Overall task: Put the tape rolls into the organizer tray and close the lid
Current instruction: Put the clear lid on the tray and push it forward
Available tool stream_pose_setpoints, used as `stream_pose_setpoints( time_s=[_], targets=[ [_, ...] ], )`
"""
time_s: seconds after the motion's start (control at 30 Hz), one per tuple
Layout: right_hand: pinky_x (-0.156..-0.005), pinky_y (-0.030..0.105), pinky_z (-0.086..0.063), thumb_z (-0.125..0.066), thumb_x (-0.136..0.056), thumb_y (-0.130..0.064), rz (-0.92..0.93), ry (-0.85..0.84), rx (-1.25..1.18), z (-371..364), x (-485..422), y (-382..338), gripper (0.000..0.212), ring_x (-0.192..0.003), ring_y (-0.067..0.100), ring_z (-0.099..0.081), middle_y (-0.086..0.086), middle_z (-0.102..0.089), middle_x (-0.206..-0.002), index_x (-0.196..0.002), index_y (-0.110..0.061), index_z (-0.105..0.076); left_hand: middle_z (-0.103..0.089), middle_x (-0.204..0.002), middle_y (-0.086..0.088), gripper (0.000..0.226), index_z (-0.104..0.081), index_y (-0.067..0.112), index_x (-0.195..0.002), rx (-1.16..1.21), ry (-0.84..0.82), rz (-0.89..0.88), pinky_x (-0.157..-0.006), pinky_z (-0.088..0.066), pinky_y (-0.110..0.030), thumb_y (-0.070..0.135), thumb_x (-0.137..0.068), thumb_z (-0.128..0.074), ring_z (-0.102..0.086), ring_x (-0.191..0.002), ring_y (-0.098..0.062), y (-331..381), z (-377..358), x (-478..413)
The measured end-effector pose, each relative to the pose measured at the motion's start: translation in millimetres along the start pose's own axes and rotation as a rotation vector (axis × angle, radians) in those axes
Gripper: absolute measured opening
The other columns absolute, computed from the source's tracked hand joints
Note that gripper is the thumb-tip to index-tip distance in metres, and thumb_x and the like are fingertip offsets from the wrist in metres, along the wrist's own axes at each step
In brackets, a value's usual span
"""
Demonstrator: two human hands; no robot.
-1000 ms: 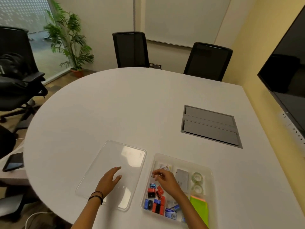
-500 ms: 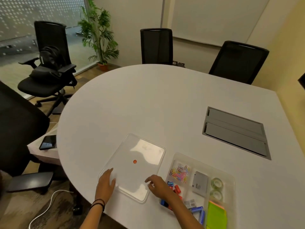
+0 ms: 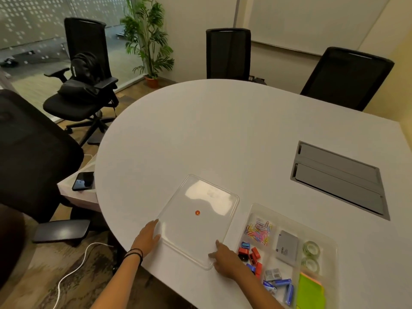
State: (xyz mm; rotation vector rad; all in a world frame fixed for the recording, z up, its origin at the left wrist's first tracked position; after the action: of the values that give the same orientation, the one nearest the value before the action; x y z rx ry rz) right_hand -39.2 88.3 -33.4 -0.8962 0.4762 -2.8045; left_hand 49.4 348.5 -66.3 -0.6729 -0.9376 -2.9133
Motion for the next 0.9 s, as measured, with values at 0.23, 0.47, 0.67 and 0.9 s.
stream_pose_setpoints(
  time_s=[0.23, 0.47, 0.67, 0.9],
  targets=[
    [-0.116, 0.040, -0.020, -0.038, -0.092, -0.008, 0.046, -0.041, 0.098, 5.2, 0.2, 3.6, 0.046, -0.142, 0.028, -0.014, 0.014, -0.006, -0.155, -0.136, -0.021, -0.037, -0.039, -0.140, -0.018, 0.061, -0.027, 0.006, -0.141, 0.200, 0.136, 0.083, -0.105, -0.033, -0.041, 0.015, -0.089, -0.058, -0.040, -0.126, -0.032, 2.5, 7.0, -3.7],
    [-0.116, 0.042, -0.020, -0.039, -0.093, -0.011, 0.071, -0.060, 0.176, 3.5, -1.4, 0.4, 0.046, -0.142, 0.029, -0.012, 0.016, -0.004, -0.155, -0.138, -0.019, -0.034, -0.045, -0.128, -0.020, 0.060, -0.039, 0.016, -0.135, 0.212, 0.097, 0.160, -0.100, -0.037, -0.042, 0.030, -0.082, -0.066, -0.046, -0.114, -0.034, 9.2, 11.7, -16.0],
    [-0.117, 0.043, -0.019, -0.039, -0.093, -0.010, 0.060, -0.070, 0.214, 0.2, -0.3, 2.9, 0.045, -0.142, 0.032, -0.009, 0.021, -0.001, -0.154, -0.138, -0.011, -0.033, -0.047, -0.122, -0.017, 0.058, -0.044, 0.018, -0.130, 0.244, 0.067, 0.198, -0.092, -0.040, -0.039, 0.032, -0.080, -0.069, -0.050, -0.105, -0.031, 7.0, 15.0, -14.6],
    [-0.115, 0.044, -0.025, -0.040, -0.091, -0.008, 0.053, -0.066, 0.211, 1.2, -0.8, 2.4, 0.040, -0.142, 0.034, -0.012, 0.024, -0.001, -0.153, -0.132, -0.007, -0.042, -0.059, -0.103, -0.015, 0.031, -0.061, 0.007, -0.111, 0.275, 0.148, 0.206, -0.086, -0.048, -0.039, 0.021, -0.084, -0.065, -0.056, -0.092, -0.027, 2.8, 29.4, -17.5]
  ],
)
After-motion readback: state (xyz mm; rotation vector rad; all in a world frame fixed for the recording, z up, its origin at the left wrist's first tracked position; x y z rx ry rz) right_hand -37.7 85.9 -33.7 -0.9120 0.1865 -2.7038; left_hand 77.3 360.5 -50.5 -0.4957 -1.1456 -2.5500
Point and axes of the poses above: each hand's wrist, its own x-axis away from the middle knuckle, its own z-axis out of the back of the hand, y = z × x, the point moved 6 cm from there along -x, towards the middle knuckle
